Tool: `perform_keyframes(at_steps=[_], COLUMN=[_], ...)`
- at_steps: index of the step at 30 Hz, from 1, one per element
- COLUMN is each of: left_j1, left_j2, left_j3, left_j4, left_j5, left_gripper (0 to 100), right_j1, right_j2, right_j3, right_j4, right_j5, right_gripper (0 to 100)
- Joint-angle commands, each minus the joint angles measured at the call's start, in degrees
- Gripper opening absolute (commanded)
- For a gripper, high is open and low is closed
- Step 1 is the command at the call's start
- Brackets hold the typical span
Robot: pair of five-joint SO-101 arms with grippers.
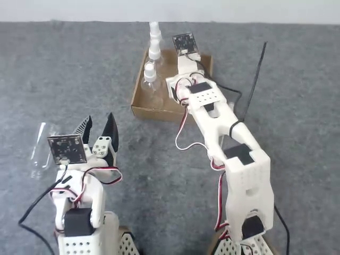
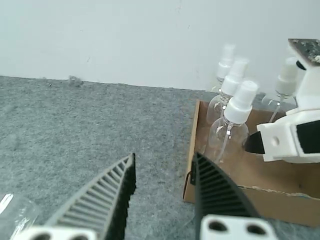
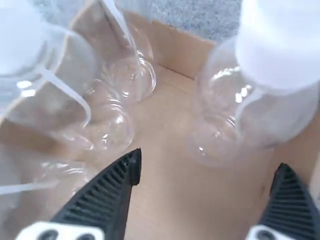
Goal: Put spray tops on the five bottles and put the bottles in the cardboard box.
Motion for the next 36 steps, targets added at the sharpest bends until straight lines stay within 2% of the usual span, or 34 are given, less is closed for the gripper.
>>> perform_keyframes(at_steps=[1,9,15,18,36], left_j1=[-0.09,-0.09,-0.09,-0.09,-0.09], left_j2=[-0.88,-0.88,-0.88,-0.88,-0.88], left_j3=[-0.48,-0.48,-0.48,-0.48,-0.84], left_j4=[-1.49,-1.49,-1.49,-1.49,-1.32], left_j5=[-0.70,-0.70,-0.70,-0.70,-0.53], left_gripper=[17,17,17,17,17], right_j1=[1.45,1.54,1.98,2.51,1.71], right_j2=[-6.64,-9.89,-11.56,-12.97,-30.11], right_j3=[-3.34,-3.34,-3.34,-3.34,-3.34], right_j4=[2.86,8.84,10.68,11.65,34.24], right_j5=[0.26,0.26,0.62,0.70,0.70], right_gripper=[36.6,34.5,13.3,7.5,7.2])
